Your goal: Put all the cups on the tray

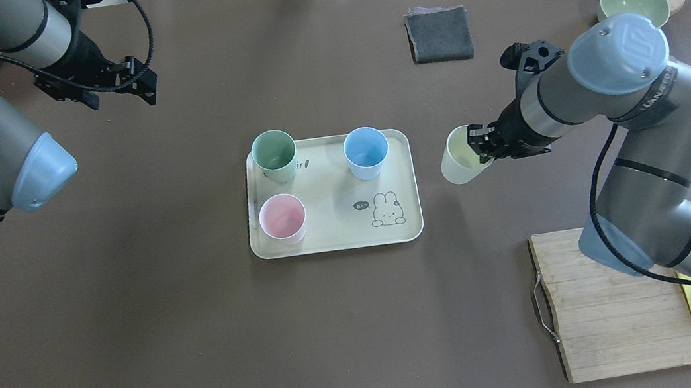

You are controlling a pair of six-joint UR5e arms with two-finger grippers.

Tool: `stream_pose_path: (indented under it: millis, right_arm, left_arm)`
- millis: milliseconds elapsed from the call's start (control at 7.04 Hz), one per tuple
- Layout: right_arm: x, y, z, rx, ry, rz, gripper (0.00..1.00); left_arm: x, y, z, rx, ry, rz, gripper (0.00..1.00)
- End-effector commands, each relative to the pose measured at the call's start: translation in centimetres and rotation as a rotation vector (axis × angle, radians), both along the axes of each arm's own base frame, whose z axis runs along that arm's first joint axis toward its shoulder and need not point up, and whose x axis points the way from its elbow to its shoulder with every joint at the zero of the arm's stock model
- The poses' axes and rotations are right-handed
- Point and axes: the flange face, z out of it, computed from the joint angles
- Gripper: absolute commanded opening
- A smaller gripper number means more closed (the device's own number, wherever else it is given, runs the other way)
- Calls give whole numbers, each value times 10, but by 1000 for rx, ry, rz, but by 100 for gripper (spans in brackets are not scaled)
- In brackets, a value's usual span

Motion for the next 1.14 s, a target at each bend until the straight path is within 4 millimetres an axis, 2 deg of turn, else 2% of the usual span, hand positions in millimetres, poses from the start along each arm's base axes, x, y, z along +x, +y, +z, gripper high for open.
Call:
stream_pose_path:
  millis: [0,142,284,426,568,710,994]
  right_arm:
    - [-57,37,-45,-21,17,20,0]
    - [-78,48,-50,-4,28,18,0]
    - [-93,54,-50,5,38,10,0]
    - [-96,54,-56,18,35,20,32]
    - [-96,52,-55,27,41,31,71]
    - [-93,48,-55,37,44,40,100]
    - [-77,38,-63,50,27,51,100]
  left_arm:
    - [-76,-15,60,60,-57,44,99]
    - [-95,-16,79,64,-72,53,99]
    - [-101,-15,85,65,-77,53,99]
    - [-101,-15,85,65,-77,53,99]
    - [-103,-11,95,55,-80,54,99]
    - [-103,-10,96,55,-80,54,99]
    - [-106,-9,103,42,-86,53,99]
